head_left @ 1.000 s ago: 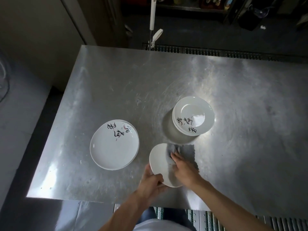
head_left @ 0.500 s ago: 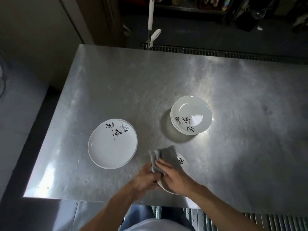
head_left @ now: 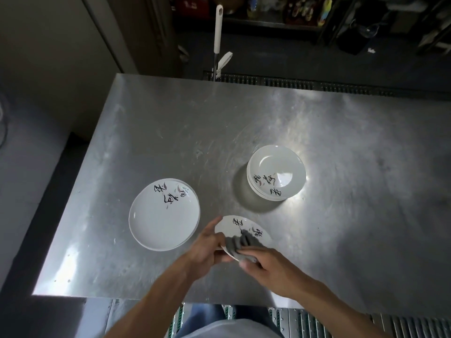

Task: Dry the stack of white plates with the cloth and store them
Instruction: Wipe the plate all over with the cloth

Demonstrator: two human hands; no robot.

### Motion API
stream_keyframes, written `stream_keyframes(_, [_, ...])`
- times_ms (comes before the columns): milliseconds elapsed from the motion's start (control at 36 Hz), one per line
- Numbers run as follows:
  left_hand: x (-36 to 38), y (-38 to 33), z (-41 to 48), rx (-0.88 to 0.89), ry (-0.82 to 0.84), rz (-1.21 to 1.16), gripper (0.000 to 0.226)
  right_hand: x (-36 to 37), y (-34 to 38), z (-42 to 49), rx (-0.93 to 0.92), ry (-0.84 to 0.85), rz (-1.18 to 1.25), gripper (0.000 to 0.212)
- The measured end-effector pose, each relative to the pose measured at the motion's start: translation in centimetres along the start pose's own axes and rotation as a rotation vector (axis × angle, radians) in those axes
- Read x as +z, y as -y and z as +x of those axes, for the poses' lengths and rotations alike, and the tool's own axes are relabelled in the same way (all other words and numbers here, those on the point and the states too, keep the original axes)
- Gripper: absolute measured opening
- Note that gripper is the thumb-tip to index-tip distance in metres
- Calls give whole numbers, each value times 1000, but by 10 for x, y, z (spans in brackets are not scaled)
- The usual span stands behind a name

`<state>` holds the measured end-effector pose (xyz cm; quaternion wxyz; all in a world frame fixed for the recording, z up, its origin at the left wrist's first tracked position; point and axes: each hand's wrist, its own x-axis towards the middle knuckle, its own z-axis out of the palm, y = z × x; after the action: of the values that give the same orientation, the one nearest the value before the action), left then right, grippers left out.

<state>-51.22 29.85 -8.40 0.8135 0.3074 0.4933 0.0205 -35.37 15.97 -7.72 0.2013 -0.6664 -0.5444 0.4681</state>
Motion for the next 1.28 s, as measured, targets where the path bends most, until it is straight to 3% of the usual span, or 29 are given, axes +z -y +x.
stream_keyframes(56, [0,-2,0,-13,-29,-19,69,0,9,3,-62,-10,-14,46])
stream_keyframes(111, [0,-3,-2,-35,-26,-35,62,-1,15,9,-124,-71,37,35])
stream_keyframes(167, [1,-5,-6,-44,-27,-40,52,-6,19,15,-113,-91,120,23])
stream_keyframes(278, [4,-10,-17,-30,44,51,21,-34,29,25,-48,-141,115,25])
stream_keyframes(361, [6,-4,-17,-27,45,171,23,-54,26,37,-14,-166,100,46])
stream_keyframes(444, [13,13,-11,-15,-104,202,18,-57,21,43,8,-159,99,43])
stream_keyframes(556, [13,24,-3,18,-176,56,13,-48,-2,32,34,-338,133,29])
stream_keyframes(694, [11,23,-6,7,-163,68,18,-36,-9,18,-160,-212,-129,29])
stream_keyframes(778, [10,18,-8,30,-100,102,20,-34,-10,17,-229,-170,-341,55])
stream_keyframes(944, [12,15,-13,77,-23,138,16,-37,-6,24,-282,-196,-608,15])
stream_keyframes(1028, [12,12,-15,122,-80,176,36,-47,-1,22,-294,-237,-489,34])
stream_keyframes(1083, [8,7,-15,218,-126,324,43,-58,4,22,-301,-226,-375,36])
stream_keyframes(1167, [-5,1,-14,474,-284,882,34,-76,4,22,-255,-197,-258,35])
stream_keyframes(1222, [-11,-1,-12,594,-346,1139,33,-85,0,23,-214,-148,-223,20])
stream_keyframes(1278, [-12,-2,-9,686,-306,1204,26,-91,-4,24,-180,-106,-210,6])
